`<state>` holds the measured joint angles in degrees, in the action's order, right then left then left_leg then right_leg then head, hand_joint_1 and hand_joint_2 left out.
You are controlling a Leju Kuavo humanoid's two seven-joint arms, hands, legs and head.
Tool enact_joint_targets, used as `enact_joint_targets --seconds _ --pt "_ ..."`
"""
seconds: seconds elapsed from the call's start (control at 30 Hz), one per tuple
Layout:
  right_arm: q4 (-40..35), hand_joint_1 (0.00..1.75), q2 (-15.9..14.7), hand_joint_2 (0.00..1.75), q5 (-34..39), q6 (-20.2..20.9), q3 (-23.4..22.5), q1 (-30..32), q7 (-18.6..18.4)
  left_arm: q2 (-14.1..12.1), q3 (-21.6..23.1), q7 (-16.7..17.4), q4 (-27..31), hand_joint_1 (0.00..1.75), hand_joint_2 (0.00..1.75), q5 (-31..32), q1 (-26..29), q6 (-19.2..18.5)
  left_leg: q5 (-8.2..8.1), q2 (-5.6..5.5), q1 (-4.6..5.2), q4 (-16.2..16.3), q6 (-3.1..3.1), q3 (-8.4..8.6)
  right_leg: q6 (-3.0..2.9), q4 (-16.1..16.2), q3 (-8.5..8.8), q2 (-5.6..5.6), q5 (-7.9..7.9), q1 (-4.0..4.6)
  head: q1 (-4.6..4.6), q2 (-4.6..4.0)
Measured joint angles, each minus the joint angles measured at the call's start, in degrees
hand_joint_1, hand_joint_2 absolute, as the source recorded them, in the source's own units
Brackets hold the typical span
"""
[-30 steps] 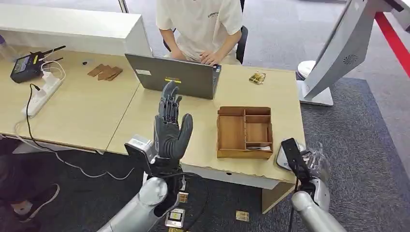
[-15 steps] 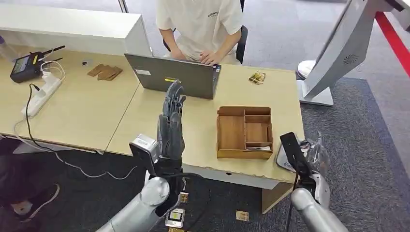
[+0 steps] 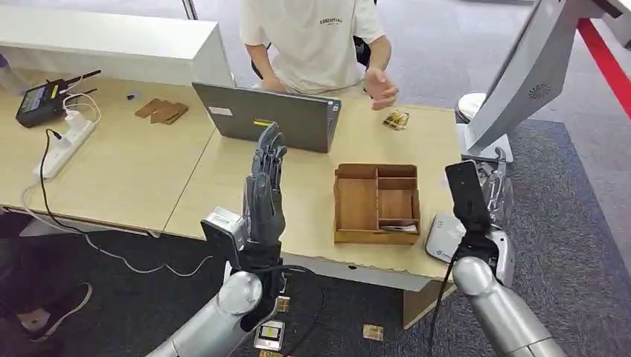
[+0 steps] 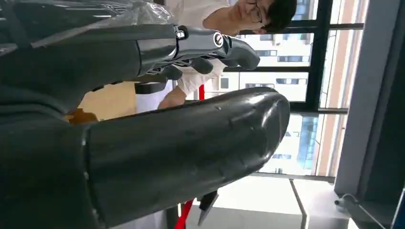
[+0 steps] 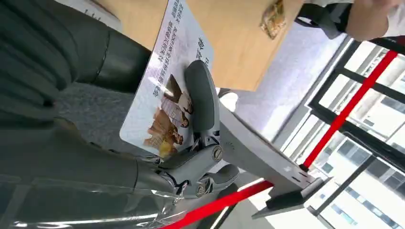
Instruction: Pass the card to the sensor for recognition and then transmit it.
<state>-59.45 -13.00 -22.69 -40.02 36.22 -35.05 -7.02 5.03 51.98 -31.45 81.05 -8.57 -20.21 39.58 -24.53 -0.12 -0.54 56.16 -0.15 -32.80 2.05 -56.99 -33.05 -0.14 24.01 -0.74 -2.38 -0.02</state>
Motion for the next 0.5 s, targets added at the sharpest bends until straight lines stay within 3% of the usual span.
enact_joint_targets --seconds 0.2,0.33,0.5 --pt "-1.79 1.75 0.35 1.75 -0.37 2.28 1.14 -3.79 1.09 0.2 0.28 -0.29 -0.75 0.0 0.0 -0.66 -0.72 -1.58 0.0 0.0 0.0 0.0 0.0 -0.02 0.0 -0.01 -0.01 0.01 0.0 0.0 0.0 0.0" --pt "-1.27 1.75 1.33 1.75 -1.11 7.15 2.67 -9.17 -1.27 1.09 1.05 -0.9 -2.06 0.0 0.0 -1.55 -1.85 -5.29 0.02 0.01 0.0 0.0 -0.02 -0.01 0.0 -0.01 -0.01 0.0 0.0 0.0 -0.02 0.0" --pt "2.14 1.75 2.54 1.75 -2.73 10.27 4.28 -14.49 -3.71 2.14 2.06 -2.08 -3.82 0.0 0.0 -2.86 -2.73 -8.26 0.03 -0.01 0.0 0.0 -0.02 -0.04 0.0 -0.01 -0.01 0.0 -0.01 0.0 -0.02 0.0"
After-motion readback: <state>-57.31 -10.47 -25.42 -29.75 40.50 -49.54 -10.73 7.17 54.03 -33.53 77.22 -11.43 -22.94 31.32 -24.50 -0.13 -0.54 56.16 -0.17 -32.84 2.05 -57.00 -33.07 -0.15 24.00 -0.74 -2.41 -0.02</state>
